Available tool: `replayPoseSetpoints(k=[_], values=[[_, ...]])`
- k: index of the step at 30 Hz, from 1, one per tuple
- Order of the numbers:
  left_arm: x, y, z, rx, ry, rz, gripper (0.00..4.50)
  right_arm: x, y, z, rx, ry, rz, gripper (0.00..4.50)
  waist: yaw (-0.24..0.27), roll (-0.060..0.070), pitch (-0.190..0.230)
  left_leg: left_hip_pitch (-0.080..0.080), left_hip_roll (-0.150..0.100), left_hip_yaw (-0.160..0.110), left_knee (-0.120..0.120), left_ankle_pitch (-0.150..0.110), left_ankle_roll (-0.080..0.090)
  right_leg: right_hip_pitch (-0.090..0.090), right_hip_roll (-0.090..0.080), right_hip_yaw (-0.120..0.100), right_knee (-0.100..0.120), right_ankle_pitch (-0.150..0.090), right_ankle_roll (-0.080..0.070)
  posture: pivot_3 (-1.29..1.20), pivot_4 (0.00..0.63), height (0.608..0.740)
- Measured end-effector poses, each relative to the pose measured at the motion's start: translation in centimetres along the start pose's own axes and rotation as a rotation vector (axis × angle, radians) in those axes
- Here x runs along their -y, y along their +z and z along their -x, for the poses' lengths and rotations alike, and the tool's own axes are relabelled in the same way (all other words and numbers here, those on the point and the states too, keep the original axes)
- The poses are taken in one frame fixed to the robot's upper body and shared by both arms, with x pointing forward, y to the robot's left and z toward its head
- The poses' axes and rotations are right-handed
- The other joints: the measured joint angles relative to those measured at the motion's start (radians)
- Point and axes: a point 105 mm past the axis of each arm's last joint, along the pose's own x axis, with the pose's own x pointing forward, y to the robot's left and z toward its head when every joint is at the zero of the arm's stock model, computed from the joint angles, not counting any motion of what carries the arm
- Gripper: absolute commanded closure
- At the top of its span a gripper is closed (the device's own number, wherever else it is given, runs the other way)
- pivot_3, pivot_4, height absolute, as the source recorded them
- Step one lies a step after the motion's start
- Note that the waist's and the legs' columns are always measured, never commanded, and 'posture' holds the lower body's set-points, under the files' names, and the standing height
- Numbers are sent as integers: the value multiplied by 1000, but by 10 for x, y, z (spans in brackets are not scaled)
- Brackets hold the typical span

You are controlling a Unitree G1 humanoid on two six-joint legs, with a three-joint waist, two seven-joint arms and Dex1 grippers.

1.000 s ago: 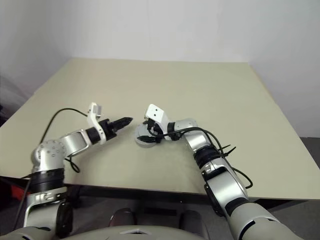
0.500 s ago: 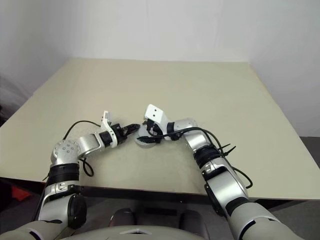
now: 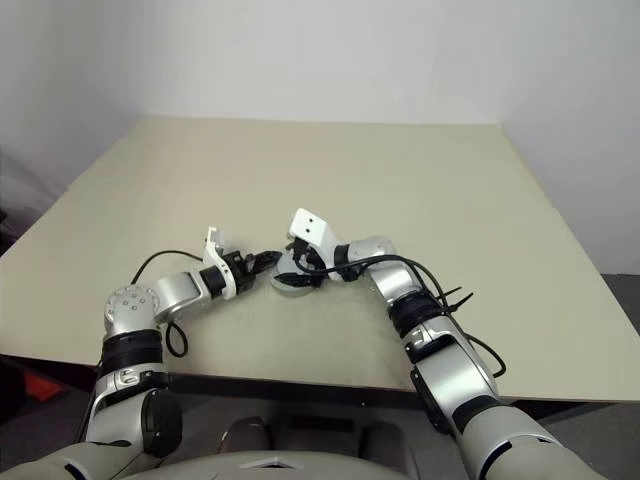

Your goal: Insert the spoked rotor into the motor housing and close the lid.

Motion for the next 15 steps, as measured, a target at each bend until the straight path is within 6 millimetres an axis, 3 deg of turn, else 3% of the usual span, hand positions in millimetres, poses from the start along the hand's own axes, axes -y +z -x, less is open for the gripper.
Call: replayPoseSetpoints(k=[10,13,15], values=[[-1,-2,4,2,-2,29,4459,0,3,1,-9,4,-9,1309,0,0,0,0,0,0,-4,0,0,-1,0,0,-1,0,0,0,0,740],[0,-5,5,-8,-3,28,4500,-1,3,5,-19,27,-16,278,3,0,0,-1,-1,0,-5,0,0,-1,0,0,-3,0,1,0,0,740],[1,-6,6,-12,-9,31,4500,-2,2,10,-27,47,-14,34,3,-1,0,-2,-1,0,-5,0,0,-1,0,0,-4,-1,1,0,0,740]])
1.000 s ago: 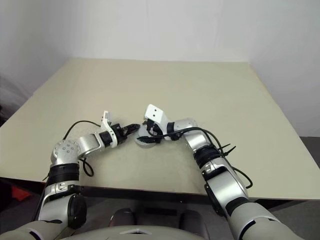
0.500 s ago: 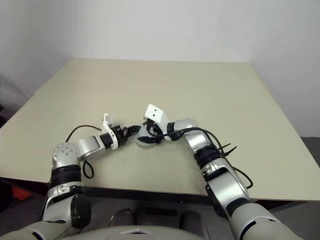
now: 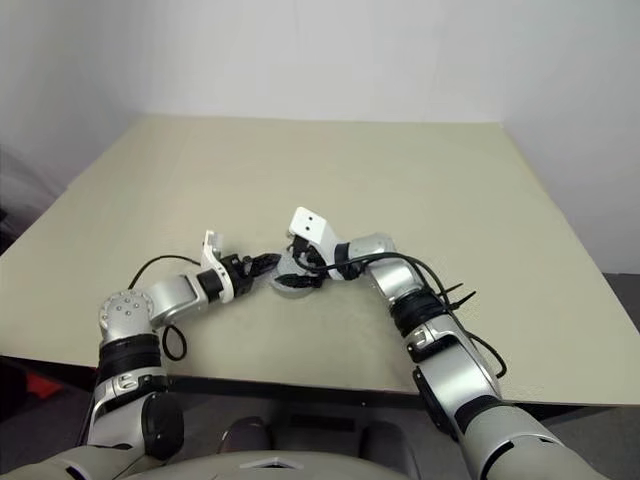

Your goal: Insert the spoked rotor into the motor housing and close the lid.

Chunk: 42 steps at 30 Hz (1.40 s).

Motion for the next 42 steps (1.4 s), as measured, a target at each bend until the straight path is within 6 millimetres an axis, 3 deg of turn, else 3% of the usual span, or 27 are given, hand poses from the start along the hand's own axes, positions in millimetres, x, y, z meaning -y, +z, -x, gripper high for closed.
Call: replayPoseSetpoints(k=[10,15,19,22,25,34,39,42], values=[[1,0,1,-2,-1,2,4500,-2,1,2,23,0,9,34,-2,0,0,0,0,0,-3,0,1,0,0,0,0,0,-4,0,0,740],[2,1,1,-1,-2,-2,4500,-5,8,7,83,41,-96,34,-2,-1,1,-1,0,0,-3,0,1,-2,0,0,0,0,-5,0,0,740],[0,11,5,18,14,-2,4500,-2,33,15,211,52,-170,34,-3,-1,2,-2,1,0,-3,0,1,-4,1,0,1,0,-5,0,0,740],[-4,18,9,34,36,-2,4500,13,59,24,307,6,-247,34,-5,-1,2,-3,1,1,-3,0,0,-6,1,0,2,0,-5,0,0,740],[-11,21,12,40,67,4,4500,29,70,31,312,-67,-331,34,-4,-1,2,-3,1,0,-2,2,-3,-9,1,0,2,0,-5,0,0,740],[-10,23,12,40,56,6,4500,45,38,49,181,-172,-490,34,-3,0,3,-7,1,0,-2,3,-6,-10,1,0,4,0,-5,0,0,740],[-8,28,14,81,28,18,4500,37,32,46,173,-142,-477,34,1,-1,3,-9,1,0,-2,4,-6,-11,1,-1,3,0,-5,0,0,740],[-9,35,18,125,22,27,4500,21,29,51,188,-68,-381,34,8,-2,4,-12,1,0,-1,3,-5,-11,1,-1,2,1,-5,0,0,740]])
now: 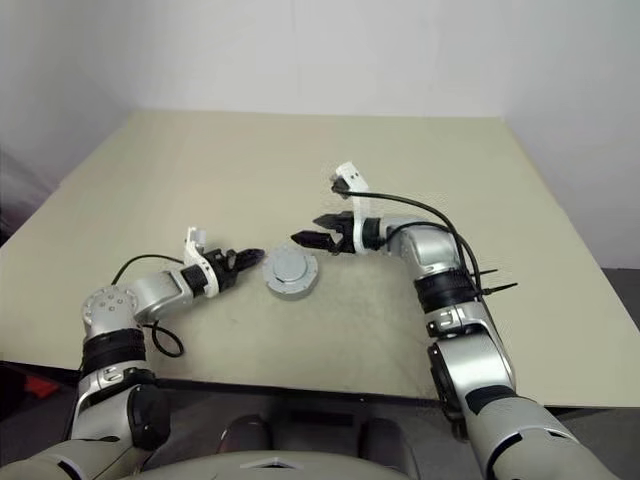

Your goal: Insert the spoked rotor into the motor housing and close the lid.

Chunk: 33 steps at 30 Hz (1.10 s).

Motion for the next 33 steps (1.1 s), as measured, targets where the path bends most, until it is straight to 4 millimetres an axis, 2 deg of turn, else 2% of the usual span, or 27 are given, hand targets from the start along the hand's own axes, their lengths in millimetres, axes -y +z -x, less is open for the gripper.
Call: replayPoseSetpoints(k=[4,8,14,26,27,30,31,33], values=[[-1,3,5,17,-8,0,4500,-14,-17,3,-29,89,145,34,6,-1,0,-1,0,0,2,-1,1,0,0,0,1,0,0,0,0,740],[0,5,7,24,-14,-12,4500,-21,-33,-6,-75,123,255,34,7,-1,0,-1,1,0,4,-1,1,-1,0,0,2,0,0,0,0,740],[0,8,9,30,-11,-20,4500,-17,-37,-22,-54,103,251,34,6,-2,0,-1,1,0,8,-1,1,-1,-1,0,4,1,-2,0,0,740],[1,12,15,51,-3,-47,4500,-7,-41,-32,-47,65,264,34,7,-2,0,-1,1,-1,9,-1,2,0,0,-1,5,1,-2,0,0,740],[1,12,16,53,-2,-47,4500,-6,-41,-33,-46,63,262,419,7,-2,0,-1,1,-1,9,-1,2,0,0,-1,6,1,-2,0,0,740],[2,13,16,56,-8,-45,4500,-7,-41,-36,-39,69,264,1186,7,-2,0,-1,1,-1,11,-1,3,0,-1,0,8,1,-2,0,0,740],[2,13,16,57,-8,-45,4500,-7,-42,-36,-41,69,266,1326,7,-2,0,0,1,-1,12,-1,3,0,-1,0,8,1,-2,0,0,740],[2,14,17,59,-7,-46,4500,-6,-42,-36,-41,66,270,1326,7,-2,0,0,1,-1,13,-1,3,1,-1,0,10,1,-2,0,0,740]])
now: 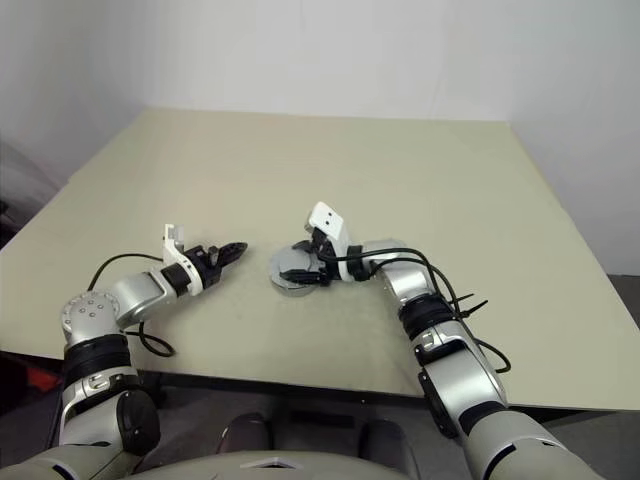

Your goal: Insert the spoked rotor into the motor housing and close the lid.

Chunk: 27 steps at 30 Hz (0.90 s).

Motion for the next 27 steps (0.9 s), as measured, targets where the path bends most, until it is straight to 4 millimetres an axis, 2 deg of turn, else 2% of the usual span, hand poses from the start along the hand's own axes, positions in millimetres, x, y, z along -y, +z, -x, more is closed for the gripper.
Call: replayPoseSetpoints(k=[6,11,14,17,21,24,27], values=[[5,2,-2,6,-18,-3,4500,1,-1,0,-9,-9,30,1326,4,0,0,1,0,0,0,1,1,0,0,0,3,0,0,0,0,740],[36,-2,-19,-24,-132,-11,4500,2,-2,1,-16,-13,42,1326,6,0,0,2,-1,0,1,2,2,1,-1,0,4,0,-1,0,0,740],[49,-14,-31,-77,-168,-21,4500,2,-2,0,-16,-12,45,1326,5,0,0,2,-1,0,1,2,2,1,-1,0,4,0,-1,0,0,740],[49,-30,-38,-149,-163,-22,4500,2,-1,0,-16,-11,47,1326,5,0,0,1,0,0,1,2,1,0,-1,0,4,0,-1,0,0,740],[39,-48,-39,-232,-128,-18,4500,2,-1,0,-17,-13,48,1326,5,-1,0,1,0,0,1,2,2,0,-1,0,4,0,-1,0,0,740],[31,-58,-37,-274,-103,-11,4500,2,-1,0,-17,-14,49,1326,5,-1,0,1,0,0,1,2,2,0,-1,0,4,0,-1,0,0,740],[30,-59,-36,-281,-99,-11,4500,2,-2,0,-21,-16,51,1326,5,-1,0,2,-1,0,1,2,2,1,-1,0,4,0,-1,0,0,740]])
